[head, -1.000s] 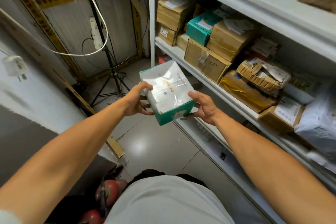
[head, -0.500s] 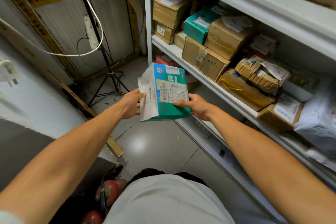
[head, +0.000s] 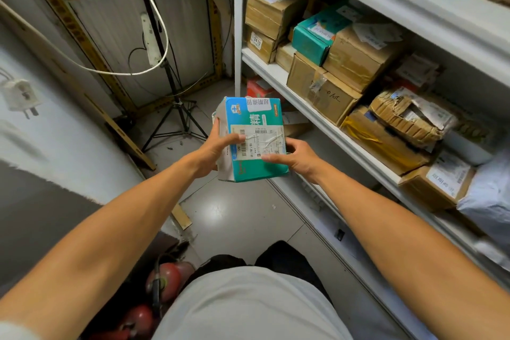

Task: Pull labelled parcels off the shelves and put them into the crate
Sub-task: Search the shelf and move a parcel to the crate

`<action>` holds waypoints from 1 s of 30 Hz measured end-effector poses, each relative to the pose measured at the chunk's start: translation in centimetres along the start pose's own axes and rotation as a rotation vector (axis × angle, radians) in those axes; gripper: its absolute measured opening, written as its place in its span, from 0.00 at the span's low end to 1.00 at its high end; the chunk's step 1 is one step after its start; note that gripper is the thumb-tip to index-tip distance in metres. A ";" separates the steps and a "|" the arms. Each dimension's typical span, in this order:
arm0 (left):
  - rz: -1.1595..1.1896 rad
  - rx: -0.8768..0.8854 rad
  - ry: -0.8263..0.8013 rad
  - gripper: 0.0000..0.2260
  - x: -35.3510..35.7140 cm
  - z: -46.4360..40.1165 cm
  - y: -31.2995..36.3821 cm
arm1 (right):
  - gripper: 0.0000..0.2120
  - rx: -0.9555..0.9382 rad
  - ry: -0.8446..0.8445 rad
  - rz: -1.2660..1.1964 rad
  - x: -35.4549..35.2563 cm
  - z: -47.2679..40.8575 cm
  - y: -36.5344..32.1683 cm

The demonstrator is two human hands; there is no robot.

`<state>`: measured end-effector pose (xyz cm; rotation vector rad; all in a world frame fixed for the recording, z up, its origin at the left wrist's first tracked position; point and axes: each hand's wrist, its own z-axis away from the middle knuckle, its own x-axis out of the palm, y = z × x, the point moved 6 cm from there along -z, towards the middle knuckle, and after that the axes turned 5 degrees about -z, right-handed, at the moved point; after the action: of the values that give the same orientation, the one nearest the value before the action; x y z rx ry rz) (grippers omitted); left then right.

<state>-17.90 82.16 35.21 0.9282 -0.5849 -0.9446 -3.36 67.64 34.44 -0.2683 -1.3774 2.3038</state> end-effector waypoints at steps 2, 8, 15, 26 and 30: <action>0.027 -0.003 0.054 0.38 -0.1 0.7 -0.6 | 0.25 0.021 -0.031 -0.071 0.0 -0.5 0.0; 0.174 -0.110 0.040 0.40 0.6 3.0 -4.7 | 0.38 0.095 -0.156 -0.021 0.0 -3.4 -1.2; 0.434 -0.091 0.095 0.36 6.3 8.1 -7.7 | 0.43 0.231 -0.452 0.289 1.1 -3.7 0.4; 0.695 -0.144 0.170 0.30 12.1 22.1 -16.2 | 0.49 0.516 -1.029 0.686 9.8 5.0 6.7; 0.751 -0.086 0.285 0.31 14.4 28.6 -18.8 | 0.43 0.549 -1.166 0.764 14.6 10.9 9.6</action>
<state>-40.80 53.02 33.55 0.6646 -0.5775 -0.1571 -23.01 61.93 32.20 1.0576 -1.0047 3.6111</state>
